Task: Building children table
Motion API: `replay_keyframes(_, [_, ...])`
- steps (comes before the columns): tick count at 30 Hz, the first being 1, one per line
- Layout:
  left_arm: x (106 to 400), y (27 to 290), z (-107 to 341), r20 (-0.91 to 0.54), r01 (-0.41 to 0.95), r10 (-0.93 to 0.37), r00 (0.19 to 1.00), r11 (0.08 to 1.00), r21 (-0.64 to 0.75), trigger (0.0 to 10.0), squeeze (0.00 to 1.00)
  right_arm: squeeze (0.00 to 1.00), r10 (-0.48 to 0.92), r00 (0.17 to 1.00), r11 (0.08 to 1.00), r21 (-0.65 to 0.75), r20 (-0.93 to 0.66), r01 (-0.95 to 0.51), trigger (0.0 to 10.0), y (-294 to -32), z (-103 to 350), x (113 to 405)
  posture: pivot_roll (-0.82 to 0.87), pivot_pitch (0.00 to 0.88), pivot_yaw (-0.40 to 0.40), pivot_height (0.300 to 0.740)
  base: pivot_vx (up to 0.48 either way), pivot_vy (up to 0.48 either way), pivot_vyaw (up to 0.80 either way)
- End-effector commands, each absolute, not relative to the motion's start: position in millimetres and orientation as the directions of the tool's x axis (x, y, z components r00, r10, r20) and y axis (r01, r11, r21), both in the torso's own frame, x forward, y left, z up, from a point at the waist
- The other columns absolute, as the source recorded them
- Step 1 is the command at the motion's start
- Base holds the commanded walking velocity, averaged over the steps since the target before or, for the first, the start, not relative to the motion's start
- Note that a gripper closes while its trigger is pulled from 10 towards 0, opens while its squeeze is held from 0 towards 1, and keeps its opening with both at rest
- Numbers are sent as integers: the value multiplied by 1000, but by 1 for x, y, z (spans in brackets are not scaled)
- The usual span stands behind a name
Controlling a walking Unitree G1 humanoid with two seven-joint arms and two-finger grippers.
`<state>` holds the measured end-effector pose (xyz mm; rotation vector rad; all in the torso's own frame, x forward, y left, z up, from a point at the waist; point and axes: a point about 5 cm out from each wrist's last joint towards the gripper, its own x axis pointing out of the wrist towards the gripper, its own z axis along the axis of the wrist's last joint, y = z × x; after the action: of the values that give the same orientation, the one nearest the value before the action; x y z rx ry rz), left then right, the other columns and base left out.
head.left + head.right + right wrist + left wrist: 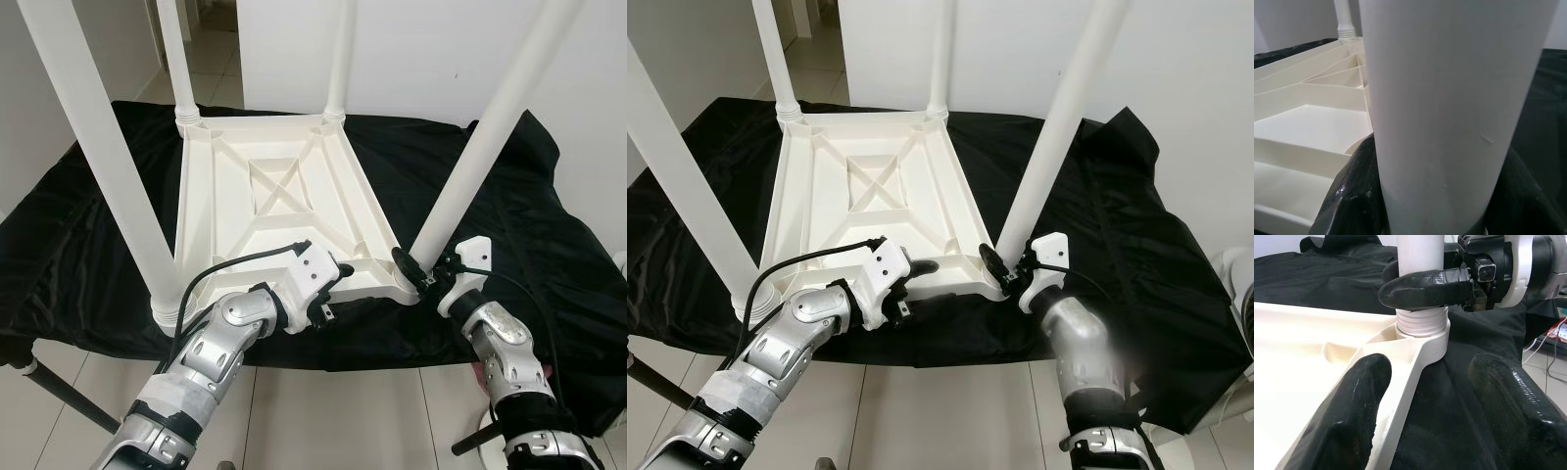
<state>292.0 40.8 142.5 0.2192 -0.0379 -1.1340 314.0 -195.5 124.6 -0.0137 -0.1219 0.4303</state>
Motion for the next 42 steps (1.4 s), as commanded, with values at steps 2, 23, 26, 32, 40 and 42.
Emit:
replay_keyframes(2, [289,40,141,-100,906,-912,398,374,197,10000,0,0,343,936,939,3,80,-344,10000,-191,115,310,-10,0,-35,740,0,0,0])
replay_keyframes(23, [284,41,137,-102,902,-903,416,397,169,10000,0,0,-264,964,941,224,21,253,10000,-157,114,303,5,0,-56,740,0,0,0])
replay_keyframes(26, [283,41,137,-102,902,-903,418,399,167,10000,0,0,-265,964,941,226,22,253,10000,-155,114,302,2,0,-53,740,0,0,0])
replay_keyframes(32, [284,39,137,-105,900,-900,423,404,163,10000,0,1000,-211,977,955,217,12,203,10000,-155,114,300,-2,0,-58,740,0,0,0])
replay_keyframes(40, [282,38,135,-107,900,-899,425,406,160,10000,0,1000,-133,990,970,211,54,119,10000,-149,119,298,-6,0,-63,740,0,0,0])
replay_keyframes(42, [281,38,135,-108,901,-900,423,404,159,10000,0,1000,-112,992,980,174,54,101,10000,-154,118,298,-7,0,-63,740,0,0,0])
